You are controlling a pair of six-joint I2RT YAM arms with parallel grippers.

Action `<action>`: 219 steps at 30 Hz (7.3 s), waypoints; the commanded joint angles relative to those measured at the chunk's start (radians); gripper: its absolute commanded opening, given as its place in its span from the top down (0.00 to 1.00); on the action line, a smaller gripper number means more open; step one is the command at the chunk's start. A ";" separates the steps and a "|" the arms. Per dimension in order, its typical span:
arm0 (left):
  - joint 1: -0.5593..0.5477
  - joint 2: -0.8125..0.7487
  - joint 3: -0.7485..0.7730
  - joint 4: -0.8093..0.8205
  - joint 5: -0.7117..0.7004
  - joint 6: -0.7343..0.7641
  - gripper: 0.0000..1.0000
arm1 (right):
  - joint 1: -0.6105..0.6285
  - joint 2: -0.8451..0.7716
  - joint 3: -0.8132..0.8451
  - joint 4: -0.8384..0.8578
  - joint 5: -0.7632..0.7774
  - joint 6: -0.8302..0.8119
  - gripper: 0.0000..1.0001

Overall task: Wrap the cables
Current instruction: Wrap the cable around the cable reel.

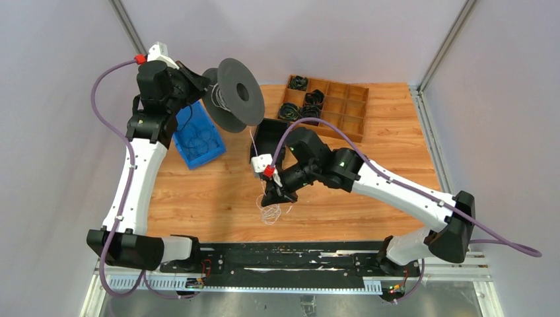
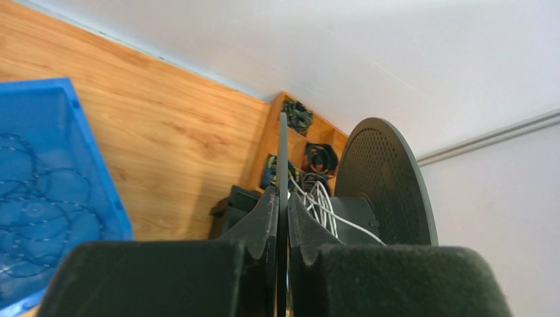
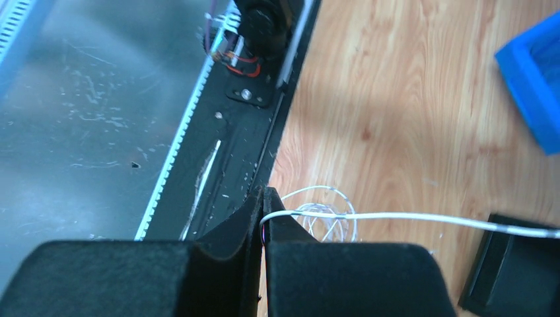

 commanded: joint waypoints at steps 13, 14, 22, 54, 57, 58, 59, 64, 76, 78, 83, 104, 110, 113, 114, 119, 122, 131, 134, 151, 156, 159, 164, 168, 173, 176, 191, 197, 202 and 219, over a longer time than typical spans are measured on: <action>-0.285 -0.029 0.002 0.061 -0.303 0.354 1.00 | 0.090 0.058 0.437 -0.329 0.215 -0.059 0.99; -0.303 -0.031 -0.006 0.067 -0.308 0.371 0.99 | 0.090 0.062 0.459 -0.335 0.253 -0.061 0.99; -0.472 -0.026 -0.059 0.106 -0.345 0.538 1.00 | 0.087 0.088 0.589 -0.371 0.457 -0.113 0.99; -0.600 -0.083 -0.232 0.159 0.107 0.871 0.99 | -0.104 -0.012 0.571 -0.376 0.681 -0.358 0.99; -0.604 -0.083 -0.229 0.147 0.135 0.886 1.00 | -0.112 -0.004 0.569 -0.375 0.687 -0.367 0.99; -0.607 -0.082 -0.230 0.143 0.142 0.893 1.00 | -0.116 0.000 0.570 -0.373 0.690 -0.369 0.99; -0.611 -0.082 -0.230 0.138 0.149 0.899 1.00 | -0.121 0.004 0.572 -0.372 0.690 -0.369 0.99; -0.634 -0.084 -0.235 0.120 0.183 0.931 1.00 | -0.164 0.021 0.582 -0.362 0.673 -0.369 0.99; -0.635 -0.106 -0.245 0.101 0.326 0.940 1.00 | -0.356 0.025 0.480 -0.299 0.556 -0.346 0.99; -0.635 -0.108 -0.244 0.097 0.356 0.942 1.00 | -0.379 0.023 0.464 -0.290 0.539 -0.342 0.99; -0.635 -0.111 -0.233 0.092 0.416 0.925 1.00 | -0.429 0.020 0.419 -0.283 0.509 -0.341 0.99; -0.536 -0.100 -0.191 0.229 0.433 0.640 1.00 | -0.597 -0.078 0.096 -0.154 0.339 -0.247 0.97; -0.463 -0.093 -0.190 0.304 0.456 0.484 1.00 | -0.619 -0.087 0.047 -0.137 0.320 -0.232 0.96; -0.434 -0.093 -0.186 0.316 0.449 0.450 1.00 | -0.630 -0.088 0.032 -0.132 0.306 -0.225 0.94; -0.424 -0.093 -0.188 0.323 0.447 0.432 1.00 | -0.633 -0.090 0.028 -0.132 0.299 -0.223 0.94; -0.340 -0.092 -0.217 0.421 0.471 0.257 1.00 | -0.644 -0.093 0.006 -0.126 0.284 -0.203 0.93; -0.301 -0.091 -0.226 0.469 0.481 0.152 1.00 | -0.652 -0.096 -0.021 -0.105 0.255 -0.167 0.93; -0.246 -0.065 -0.228 0.506 0.464 -0.064 1.00 | -0.652 -0.087 -0.087 0.015 0.158 -0.005 0.96; -0.214 -0.052 -0.232 0.519 0.459 -0.139 1.00 | -0.653 -0.078 -0.104 0.056 0.126 0.053 0.97; -0.137 -0.040 -0.310 0.579 0.413 -0.362 1.00 | -0.533 -0.092 -0.240 0.287 0.033 0.297 0.95; -0.098 -0.038 -0.351 0.581 0.395 -0.438 1.00 | -0.450 -0.107 -0.277 0.346 0.062 0.298 0.94; -0.078 -0.034 -0.361 0.548 0.376 -0.458 1.00 | -0.414 -0.096 -0.270 0.352 0.057 0.298 0.94; -0.049 -0.033 -0.360 0.499 0.345 -0.469 1.00 | -0.342 -0.058 -0.243 0.337 0.070 0.282 0.94; -0.032 -0.037 -0.364 0.476 0.328 -0.472 1.00 | -0.280 -0.034 -0.222 0.331 0.095 0.264 0.94; -0.026 -0.043 -0.369 0.476 0.327 -0.476 1.00 | -0.244 -0.007 -0.192 0.315 0.109 0.244 0.94; -0.024 -0.050 -0.363 0.471 0.329 -0.469 1.00 | -0.244 -0.018 -0.206 0.306 0.137 0.211 0.94; -0.010 -0.060 -0.380 0.552 0.392 -0.551 1.00 | -0.358 -0.177 -0.365 0.441 0.156 0.203 0.78; -0.009 -0.061 -0.376 0.589 0.431 -0.598 1.00 | -0.465 -0.227 -0.451 0.517 0.113 0.240 0.52; -0.009 -0.064 -0.375 0.613 0.452 -0.624 1.00 | -0.510 -0.186 -0.500 0.579 0.103 0.281 0.42; -0.009 -0.088 -0.383 0.687 0.514 -0.699 1.00 | -0.633 0.063 -0.498 0.964 0.136 0.260 0.39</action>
